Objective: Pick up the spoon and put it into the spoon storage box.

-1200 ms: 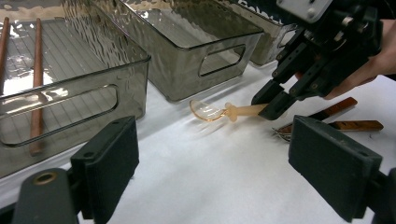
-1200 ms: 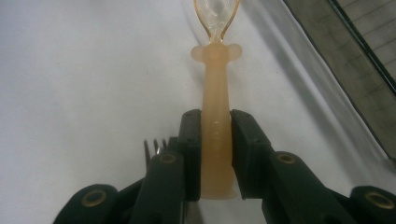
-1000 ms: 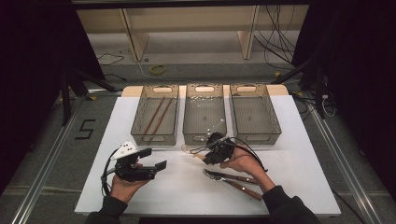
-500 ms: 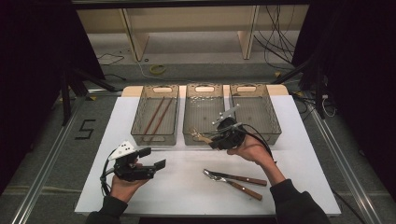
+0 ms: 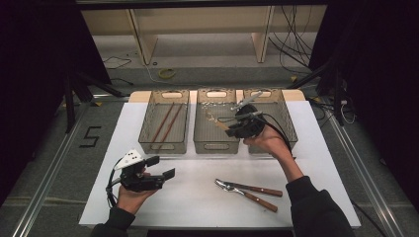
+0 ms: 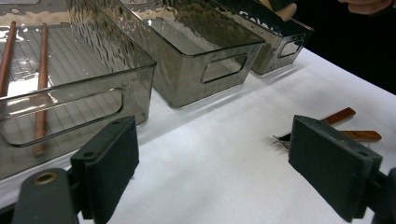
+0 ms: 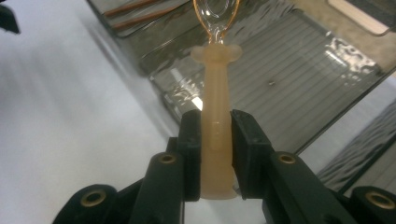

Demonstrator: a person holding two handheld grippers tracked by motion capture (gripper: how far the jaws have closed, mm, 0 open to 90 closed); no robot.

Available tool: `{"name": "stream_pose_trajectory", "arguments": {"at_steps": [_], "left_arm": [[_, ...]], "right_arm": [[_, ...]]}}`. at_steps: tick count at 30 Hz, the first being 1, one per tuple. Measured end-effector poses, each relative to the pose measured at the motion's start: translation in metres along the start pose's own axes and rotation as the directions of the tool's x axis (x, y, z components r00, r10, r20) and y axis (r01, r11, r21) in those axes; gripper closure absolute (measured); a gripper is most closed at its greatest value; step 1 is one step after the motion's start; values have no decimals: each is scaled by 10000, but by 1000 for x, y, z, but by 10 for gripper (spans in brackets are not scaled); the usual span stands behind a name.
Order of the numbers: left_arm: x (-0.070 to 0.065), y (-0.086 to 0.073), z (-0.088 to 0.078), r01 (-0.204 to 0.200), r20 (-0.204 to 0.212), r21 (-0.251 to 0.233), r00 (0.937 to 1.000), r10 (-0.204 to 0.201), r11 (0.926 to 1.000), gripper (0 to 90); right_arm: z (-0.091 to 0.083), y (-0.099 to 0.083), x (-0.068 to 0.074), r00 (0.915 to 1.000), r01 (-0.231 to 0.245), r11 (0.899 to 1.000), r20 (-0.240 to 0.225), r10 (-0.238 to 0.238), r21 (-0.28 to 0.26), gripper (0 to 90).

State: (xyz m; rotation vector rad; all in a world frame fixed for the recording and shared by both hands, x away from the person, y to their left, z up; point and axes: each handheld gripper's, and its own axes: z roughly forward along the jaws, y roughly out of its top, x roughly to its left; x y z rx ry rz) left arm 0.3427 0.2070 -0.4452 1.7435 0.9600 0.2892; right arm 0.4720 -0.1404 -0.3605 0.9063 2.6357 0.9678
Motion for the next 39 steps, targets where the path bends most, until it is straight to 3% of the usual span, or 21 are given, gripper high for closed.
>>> {"name": "stream_pose_trajectory", "arguments": {"at_steps": [6, 14, 25, 39], "left_arm": [[1, 0, 0, 24, 6, -28, 10000, -24, 10000, 158], [1, -1, 0, 38, 2, -43, 10000, -38, 10000, 158], [1, -1, 0, 45, 12, -16, 10000, -45, 10000, 158], [1, -1, 0, 23, 3, 3, 10000, -23, 10000, 158]], "right_arm": [[5, 14, -9, 9994, -179, 9998, 292, 180, -40, 752], [26, 25, -19, 9970, -526, 9983, 572, 512, 238, 751], [42, 24, -26, 9938, -877, 9944, 738, 833, 596, 751], [55, 23, -25, 9932, -913, 9905, 822, 830, 1032, 749]]}}
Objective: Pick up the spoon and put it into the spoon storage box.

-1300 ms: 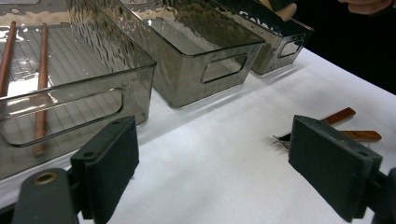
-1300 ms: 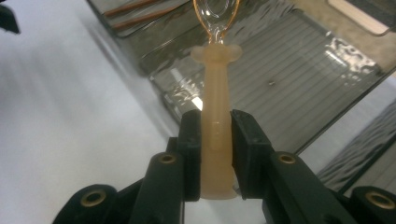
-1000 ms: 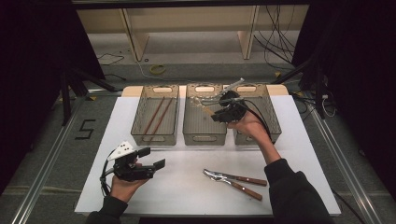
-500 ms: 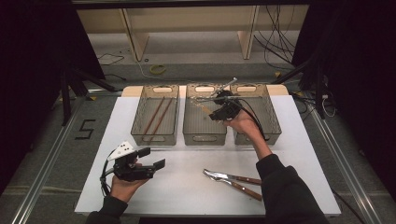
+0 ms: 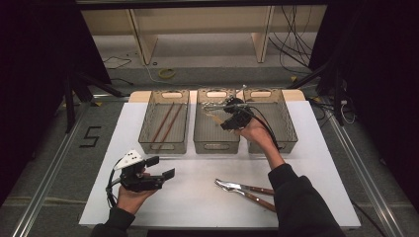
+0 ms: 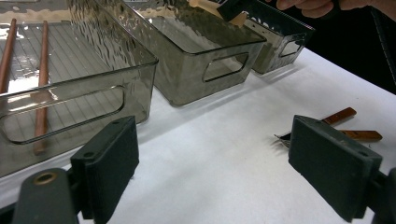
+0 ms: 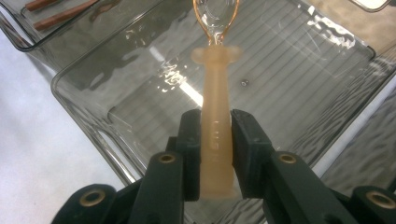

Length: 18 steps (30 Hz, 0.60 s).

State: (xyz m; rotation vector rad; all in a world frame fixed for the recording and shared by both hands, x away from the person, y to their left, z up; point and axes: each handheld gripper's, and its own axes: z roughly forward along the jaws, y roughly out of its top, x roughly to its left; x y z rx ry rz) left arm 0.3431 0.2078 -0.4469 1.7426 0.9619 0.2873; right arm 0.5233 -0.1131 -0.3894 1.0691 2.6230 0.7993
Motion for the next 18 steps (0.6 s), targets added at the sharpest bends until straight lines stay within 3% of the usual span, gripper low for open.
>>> {"name": "stream_pose_trajectory", "arguments": {"at_steps": [12, 15, 18], "left_arm": [[0, 0, 0, 18, -24, 39, 10000, -18, 10000, 158], [0, 0, 0, 4, -16, 32, 10000, -4, 10000, 157], [1, 0, 0, 10, -12, 61, 10000, -10, 10000, 157]], "right_arm": [[10, -2, 0, 9999, -15, 9988, -152, 22, 496, 733], [11, -3, -2, 9993, -215, 9985, -290, 230, 507, 640], [7, -4, -3, 9989, -277, 9988, -376, 292, 406, 610]]}}
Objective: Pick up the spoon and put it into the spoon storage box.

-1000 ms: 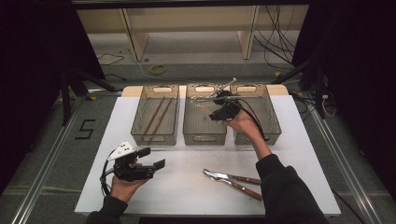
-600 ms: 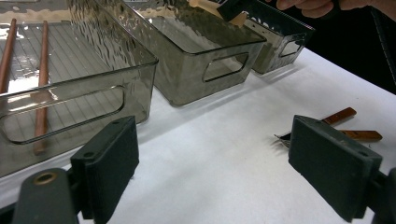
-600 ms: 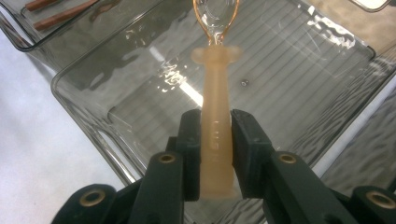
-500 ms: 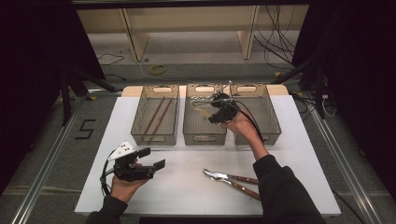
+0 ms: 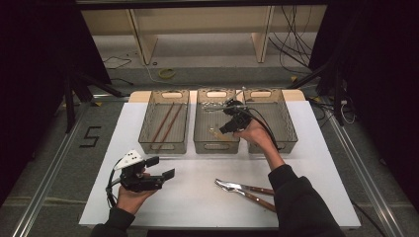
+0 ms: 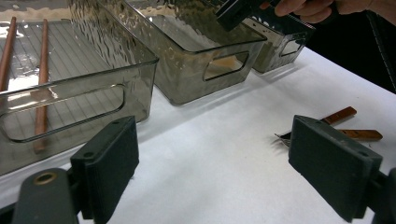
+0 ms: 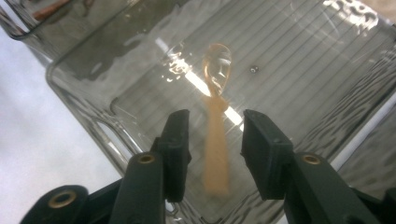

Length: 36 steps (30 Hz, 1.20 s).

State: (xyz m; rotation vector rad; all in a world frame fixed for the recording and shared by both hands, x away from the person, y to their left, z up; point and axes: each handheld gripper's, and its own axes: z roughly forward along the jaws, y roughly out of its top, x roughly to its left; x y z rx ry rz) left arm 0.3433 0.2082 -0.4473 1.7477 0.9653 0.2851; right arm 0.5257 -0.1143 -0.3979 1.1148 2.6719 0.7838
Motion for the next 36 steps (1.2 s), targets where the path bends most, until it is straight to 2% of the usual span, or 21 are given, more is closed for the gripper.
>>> {"name": "stream_pose_trajectory", "arguments": {"at_steps": [7, 20, 31, 36], "left_arm": [[-1, 0, 0, -13, -5, -10, 10000, 13, 10000, 157], [-1, 0, 0, 7, -19, -23, 10000, -7, 10000, 157], [-1, 0, 0, 33, -30, -53, 10000, -33, 10000, 157], [-1, 0, 0, 24, -13, -56, 10000, -24, 10000, 157]], "right_arm": [[-14, -4, -5, 10000, -34, 9989, -60, 31, -473, 525], [-37, -22, -5, 9997, -7, 9931, -227, -20, -1169, 434], [-53, -34, 7, 9995, 179, 9857, -231, -220, -1675, 377], [-65, -41, 15, 9980, 339, 9807, -452, -434, -1925, 361]]}}
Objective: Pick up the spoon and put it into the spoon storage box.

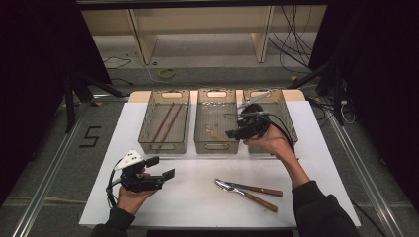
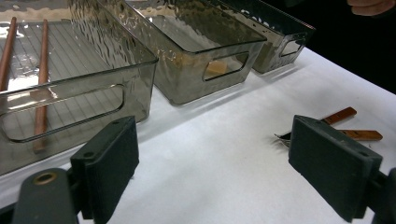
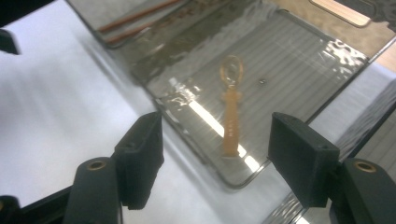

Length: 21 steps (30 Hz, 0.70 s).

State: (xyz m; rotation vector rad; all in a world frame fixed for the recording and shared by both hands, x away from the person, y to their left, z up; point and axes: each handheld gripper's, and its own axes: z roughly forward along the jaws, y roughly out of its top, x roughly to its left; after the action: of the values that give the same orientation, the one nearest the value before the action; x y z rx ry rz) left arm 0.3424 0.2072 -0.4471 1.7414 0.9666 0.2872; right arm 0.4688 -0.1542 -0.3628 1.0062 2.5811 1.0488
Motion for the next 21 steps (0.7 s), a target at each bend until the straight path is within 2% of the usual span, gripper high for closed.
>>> {"name": "stream_pose_trajectory", "arguments": {"at_steps": [7, 21], "left_arm": [[0, 0, 0, 1, 6, 6, 10000, -1, 10000, 157], [0, 0, 0, 8, 0, 4, 10000, -8, 10000, 157]], "right_arm": [[-10, -17, 10, 9994, 250, 9997, -218, -252, -62, 350], [-22, -46, 15, 9991, 177, 9998, -385, -181, -88, 338]]}}
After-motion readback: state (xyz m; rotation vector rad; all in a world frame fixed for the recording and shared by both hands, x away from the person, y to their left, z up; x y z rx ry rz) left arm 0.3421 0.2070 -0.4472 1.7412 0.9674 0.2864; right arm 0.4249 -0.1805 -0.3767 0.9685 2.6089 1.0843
